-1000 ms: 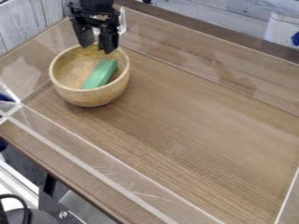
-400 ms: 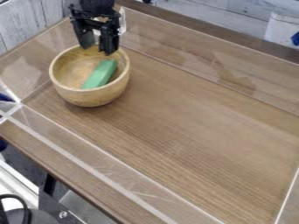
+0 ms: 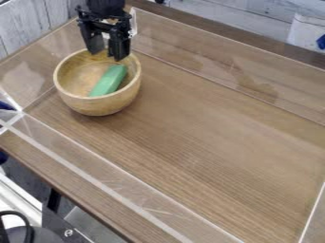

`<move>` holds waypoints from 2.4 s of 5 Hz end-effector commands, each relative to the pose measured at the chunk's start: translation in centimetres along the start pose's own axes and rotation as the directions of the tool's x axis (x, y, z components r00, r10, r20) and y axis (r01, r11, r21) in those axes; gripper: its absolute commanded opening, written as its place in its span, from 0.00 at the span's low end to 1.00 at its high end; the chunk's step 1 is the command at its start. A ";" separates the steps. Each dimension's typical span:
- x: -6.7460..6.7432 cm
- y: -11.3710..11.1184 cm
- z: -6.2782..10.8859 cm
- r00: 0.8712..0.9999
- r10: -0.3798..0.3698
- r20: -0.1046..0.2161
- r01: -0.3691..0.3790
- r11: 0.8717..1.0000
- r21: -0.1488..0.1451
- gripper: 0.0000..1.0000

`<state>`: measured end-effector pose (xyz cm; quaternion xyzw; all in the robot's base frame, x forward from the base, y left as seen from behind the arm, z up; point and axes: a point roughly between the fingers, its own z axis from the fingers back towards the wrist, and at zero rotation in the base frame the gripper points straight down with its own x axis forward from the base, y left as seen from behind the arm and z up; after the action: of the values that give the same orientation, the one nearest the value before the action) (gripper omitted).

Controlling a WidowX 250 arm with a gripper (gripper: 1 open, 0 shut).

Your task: Remove the green block from inside the brown bowl and put it on the table

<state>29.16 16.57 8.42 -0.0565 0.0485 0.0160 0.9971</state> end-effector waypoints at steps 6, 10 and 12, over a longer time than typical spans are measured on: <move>0.3 0.6 2.0 0.998 0.000 0.062 -0.002 0.999 0.032 1.00; 0.7 1.4 -2.0 1.000 0.026 -0.013 -0.026 0.999 0.030 1.00; 0.8 1.6 -2.8 0.999 0.031 -0.024 -0.031 0.999 0.028 0.00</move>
<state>29.05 17.36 4.07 -0.0561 0.0826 0.0300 0.9946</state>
